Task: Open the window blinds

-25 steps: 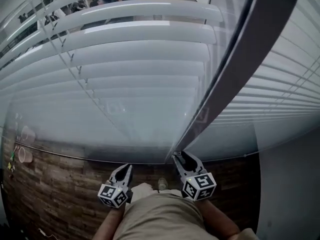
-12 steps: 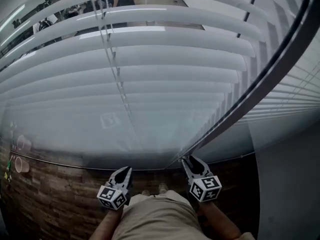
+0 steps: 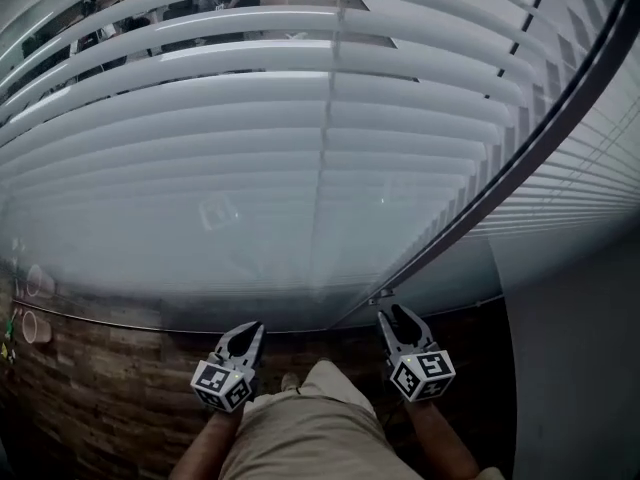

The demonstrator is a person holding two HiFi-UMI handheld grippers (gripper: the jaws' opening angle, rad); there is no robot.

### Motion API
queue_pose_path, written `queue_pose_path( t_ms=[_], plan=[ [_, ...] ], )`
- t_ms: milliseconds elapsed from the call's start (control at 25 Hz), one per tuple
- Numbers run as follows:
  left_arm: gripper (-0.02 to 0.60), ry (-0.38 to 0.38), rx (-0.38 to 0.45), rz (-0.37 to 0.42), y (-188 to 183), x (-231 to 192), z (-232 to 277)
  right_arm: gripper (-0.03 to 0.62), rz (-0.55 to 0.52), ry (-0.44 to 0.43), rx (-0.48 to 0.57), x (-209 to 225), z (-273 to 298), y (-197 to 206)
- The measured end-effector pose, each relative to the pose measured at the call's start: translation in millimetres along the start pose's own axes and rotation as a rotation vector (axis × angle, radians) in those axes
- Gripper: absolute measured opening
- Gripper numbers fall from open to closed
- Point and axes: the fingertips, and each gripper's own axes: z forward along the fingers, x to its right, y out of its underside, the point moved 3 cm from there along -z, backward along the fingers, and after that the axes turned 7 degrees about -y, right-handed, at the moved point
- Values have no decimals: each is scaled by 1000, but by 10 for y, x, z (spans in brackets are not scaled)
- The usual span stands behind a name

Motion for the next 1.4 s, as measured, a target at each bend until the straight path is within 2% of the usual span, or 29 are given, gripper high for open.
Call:
queue_pose_path(
  t_ms=[240, 560, 760, 920, 1040, 1160, 1400],
  plan=[
    [11, 3, -39, -36, -1, 77, -187, 144, -7, -8, -23, -128, -168, -12],
    [11, 39, -52, -26, 119, 168, -191, 144, -29, -45, 7, -139, -239, -7],
    [11, 34, -23, -7, 338, 262, -8, 85, -75, -141, -13, -6, -219, 195],
    [11, 8, -2, 33, 446, 335, 223, 40, -55, -209, 34, 241, -178, 318],
    [11, 3, 23, 61, 387, 543, 417, 40, -44, -211, 93, 532, -274, 125],
    [9, -1, 40, 63, 355, 781, 530, 38, -53, -207, 107, 774, -408, -41],
    [9, -19, 32, 26, -49, 1375, 628, 40, -22, -299, 131, 829, -691, -844]
  ],
)
